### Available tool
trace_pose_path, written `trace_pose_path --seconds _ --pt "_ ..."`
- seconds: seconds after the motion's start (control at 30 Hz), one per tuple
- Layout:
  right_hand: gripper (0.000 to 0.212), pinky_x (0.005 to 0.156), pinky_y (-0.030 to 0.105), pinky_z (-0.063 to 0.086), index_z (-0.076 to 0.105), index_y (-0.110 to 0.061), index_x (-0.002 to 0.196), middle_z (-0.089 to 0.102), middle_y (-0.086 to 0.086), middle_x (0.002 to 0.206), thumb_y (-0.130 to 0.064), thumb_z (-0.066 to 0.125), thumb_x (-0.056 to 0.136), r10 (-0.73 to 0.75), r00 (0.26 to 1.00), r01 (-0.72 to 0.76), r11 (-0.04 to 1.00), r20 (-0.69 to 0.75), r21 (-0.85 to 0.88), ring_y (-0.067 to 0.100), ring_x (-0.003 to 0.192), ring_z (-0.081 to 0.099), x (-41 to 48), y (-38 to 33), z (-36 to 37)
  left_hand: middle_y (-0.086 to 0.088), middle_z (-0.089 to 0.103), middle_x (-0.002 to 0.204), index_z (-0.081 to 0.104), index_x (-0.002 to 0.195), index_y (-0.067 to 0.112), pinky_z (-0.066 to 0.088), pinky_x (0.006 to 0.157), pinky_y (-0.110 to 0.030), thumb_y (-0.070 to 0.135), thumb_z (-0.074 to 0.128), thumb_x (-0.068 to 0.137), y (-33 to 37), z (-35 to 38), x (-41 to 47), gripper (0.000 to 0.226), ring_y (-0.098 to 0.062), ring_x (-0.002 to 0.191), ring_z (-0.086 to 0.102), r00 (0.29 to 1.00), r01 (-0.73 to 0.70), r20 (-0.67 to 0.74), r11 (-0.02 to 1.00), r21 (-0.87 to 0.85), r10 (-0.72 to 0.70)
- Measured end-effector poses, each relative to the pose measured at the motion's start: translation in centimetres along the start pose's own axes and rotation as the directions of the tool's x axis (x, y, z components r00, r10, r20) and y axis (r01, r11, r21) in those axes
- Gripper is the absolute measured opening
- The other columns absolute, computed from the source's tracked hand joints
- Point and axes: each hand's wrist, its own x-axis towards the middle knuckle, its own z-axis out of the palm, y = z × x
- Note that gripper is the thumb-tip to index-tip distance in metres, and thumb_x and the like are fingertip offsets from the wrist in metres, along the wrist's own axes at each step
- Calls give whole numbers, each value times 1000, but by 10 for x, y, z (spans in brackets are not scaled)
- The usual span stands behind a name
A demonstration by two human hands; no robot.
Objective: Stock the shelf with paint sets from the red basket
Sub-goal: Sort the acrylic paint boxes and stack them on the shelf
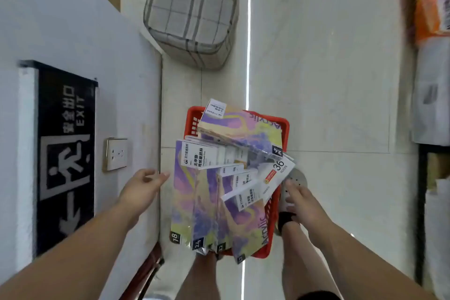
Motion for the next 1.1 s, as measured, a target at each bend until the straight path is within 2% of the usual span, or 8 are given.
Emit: trace_pose_path --seconds 0.1,0.23,0.33,0.4,0.57,0.7,0.8,1.1 --pt "57 98 45 53 63 -27 124 74 -3 115 -73 53 92 9 998 -9 1000 -54 -14 21 104 70 42 17 32 -5 55 141 47 149 14 41 102 -37 60 73 86 -18 18 37 82 -21 122 53 997 20 77 996 -88 -13" --pt "61 102 56 51 63 -44 103 75 -10 106 -95 52 72 -35 967 43 999 -252 26 23 101 72 80 39 51 4 62 141 52 146 23 36 116 -47 95 71 43 -42 39 67 128 -21 134 53 977 67 213 978 -195 -25" --pt "39 102 53 52 53 -46 98 72 -5 113 -81 58 83 -17 981 46 988 -195 144 25 107 69 83 39 57 5 77 118 69 126 23 49 103 -39 86 72 57 -40 56 70 94 -14 112 71 947 82 320 957 -279 12" --pt "54 102 52 53 55 -45 102 75 -3 114 -89 59 71 17 991 8 983 -133 183 27 107 71 83 38 57 4 80 108 71 120 18 53 95 -35 69 68 71 -38 65 73 72 -10 98 75 948 75 317 943 -325 34" --pt "60 86 46 62 61 -28 121 80 3 106 -75 62 84 33 992 -3 970 -120 242 27 93 78 88 40 53 2 80 112 72 119 18 54 92 -35 85 84 35 -40 67 77 108 -13 102 76 940 100 340 923 -372 36" --pt "45 74 38 62 63 -27 117 81 3 100 -65 60 93 28 994 -2 972 -107 234 25 88 79 87 38 52 -7 77 118 71 125 13 51 106 -46 66 76 71 -43 72 80 76 -25 115 72 945 122 327 897 -425 26" --pt "52 82 40 61 65 -22 118 81 4 103 -66 61 91 16 994 7 977 -107 214 25 92 78 85 35 50 -7 79 114 72 120 12 55 95 -40 55 69 77 -45 77 80 61 -26 111 73 951 139 308 879 -457 10" --pt "47 93 49 60 68 -21 113 81 6 100 -63 63 92 -15 993 45 962 -114 268 28 92 79 74 17 44 -10 77 117 71 124 11 63 71 -30 48 67 85 -30 80 57 55 -23 104 76 957 144 288 796 -588 40"
